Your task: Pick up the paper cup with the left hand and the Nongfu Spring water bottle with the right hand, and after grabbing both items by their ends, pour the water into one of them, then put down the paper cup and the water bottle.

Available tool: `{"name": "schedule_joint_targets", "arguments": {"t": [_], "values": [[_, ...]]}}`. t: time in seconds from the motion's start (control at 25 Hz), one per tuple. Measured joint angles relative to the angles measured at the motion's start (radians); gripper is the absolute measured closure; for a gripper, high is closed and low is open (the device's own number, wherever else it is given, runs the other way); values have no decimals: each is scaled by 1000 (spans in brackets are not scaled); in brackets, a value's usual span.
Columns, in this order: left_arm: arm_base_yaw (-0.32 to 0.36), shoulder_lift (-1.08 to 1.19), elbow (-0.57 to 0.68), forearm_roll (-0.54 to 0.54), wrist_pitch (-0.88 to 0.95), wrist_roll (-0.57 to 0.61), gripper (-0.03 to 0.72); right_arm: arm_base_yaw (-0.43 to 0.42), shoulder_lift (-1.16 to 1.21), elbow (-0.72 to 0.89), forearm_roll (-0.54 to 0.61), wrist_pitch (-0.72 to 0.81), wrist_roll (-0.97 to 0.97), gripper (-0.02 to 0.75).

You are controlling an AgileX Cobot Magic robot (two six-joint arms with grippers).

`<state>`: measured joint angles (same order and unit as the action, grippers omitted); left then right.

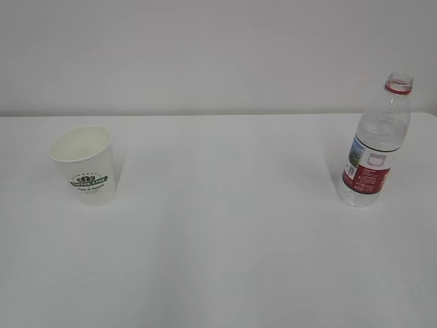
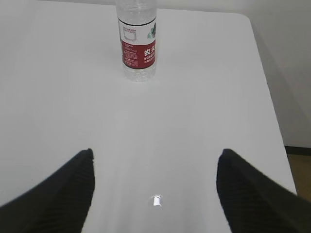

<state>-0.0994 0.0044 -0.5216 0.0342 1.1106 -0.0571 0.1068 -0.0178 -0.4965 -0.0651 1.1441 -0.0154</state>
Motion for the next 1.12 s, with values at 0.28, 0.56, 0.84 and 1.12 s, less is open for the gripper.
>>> {"name": "schedule_joint_targets", "arguments": {"t": [0.28,0.56,0.84,1.12], "values": [[0,0,0,0,0,0,174,0,0,0,0,0,0,150],[0,0,0,0,0,0,174,0,0,0,0,0,0,149],[0,0,0,0,0,0,174,0,0,0,0,0,0,149],[0,0,0,0,0,0,174,0,0,0,0,0,0,150]]}}
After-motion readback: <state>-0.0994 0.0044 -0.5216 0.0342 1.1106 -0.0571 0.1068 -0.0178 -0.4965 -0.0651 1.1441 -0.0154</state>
